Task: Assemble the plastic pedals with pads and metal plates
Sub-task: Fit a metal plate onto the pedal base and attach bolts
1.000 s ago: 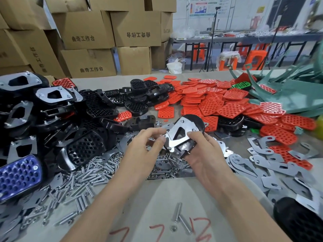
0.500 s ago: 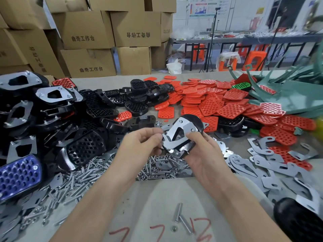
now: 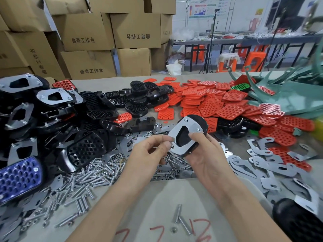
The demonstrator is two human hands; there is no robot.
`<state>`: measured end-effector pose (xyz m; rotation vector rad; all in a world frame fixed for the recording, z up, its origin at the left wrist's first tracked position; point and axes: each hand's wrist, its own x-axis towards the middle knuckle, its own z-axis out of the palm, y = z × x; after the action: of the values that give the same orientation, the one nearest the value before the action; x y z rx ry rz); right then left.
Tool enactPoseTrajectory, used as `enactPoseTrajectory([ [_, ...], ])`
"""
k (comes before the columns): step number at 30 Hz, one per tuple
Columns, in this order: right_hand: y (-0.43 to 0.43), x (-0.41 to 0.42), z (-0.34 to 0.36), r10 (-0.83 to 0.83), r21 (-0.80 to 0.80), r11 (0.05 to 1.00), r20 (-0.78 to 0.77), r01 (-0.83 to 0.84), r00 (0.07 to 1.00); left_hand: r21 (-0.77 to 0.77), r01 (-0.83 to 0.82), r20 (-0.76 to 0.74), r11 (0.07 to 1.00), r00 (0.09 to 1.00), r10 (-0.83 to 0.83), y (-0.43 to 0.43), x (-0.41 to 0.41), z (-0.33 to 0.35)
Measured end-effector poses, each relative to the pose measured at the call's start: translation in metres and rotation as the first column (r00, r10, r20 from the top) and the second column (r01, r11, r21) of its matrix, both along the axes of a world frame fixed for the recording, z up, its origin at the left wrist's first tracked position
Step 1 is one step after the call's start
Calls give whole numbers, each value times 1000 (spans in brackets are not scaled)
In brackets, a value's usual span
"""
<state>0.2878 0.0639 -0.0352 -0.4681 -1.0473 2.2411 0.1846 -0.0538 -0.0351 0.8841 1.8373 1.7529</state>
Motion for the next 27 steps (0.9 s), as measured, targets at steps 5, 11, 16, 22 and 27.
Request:
enactPoseTrajectory([
  [5,-1,-1,2,-24,-55,998,-32,22,999,40,-66,-42,997,997,67,2,4,0],
  [11,-2,1,4,-12,-61,998,-69,8,998,74,-42,-19,996,999,44,3,6,1],
  [16,-3,1,4,-4,-37,999,-52,2,999,37,-8,-38,999,999,9,1,8,3],
  [22,-3,-1,3,-13,-33,999,-51,11,999,46,-37,-39,998,998,39,2,7,5],
  [27,-2,-2,1,-32,-2,999,-14,32,999,62,-64,-45,996,997,67,2,3,4],
])
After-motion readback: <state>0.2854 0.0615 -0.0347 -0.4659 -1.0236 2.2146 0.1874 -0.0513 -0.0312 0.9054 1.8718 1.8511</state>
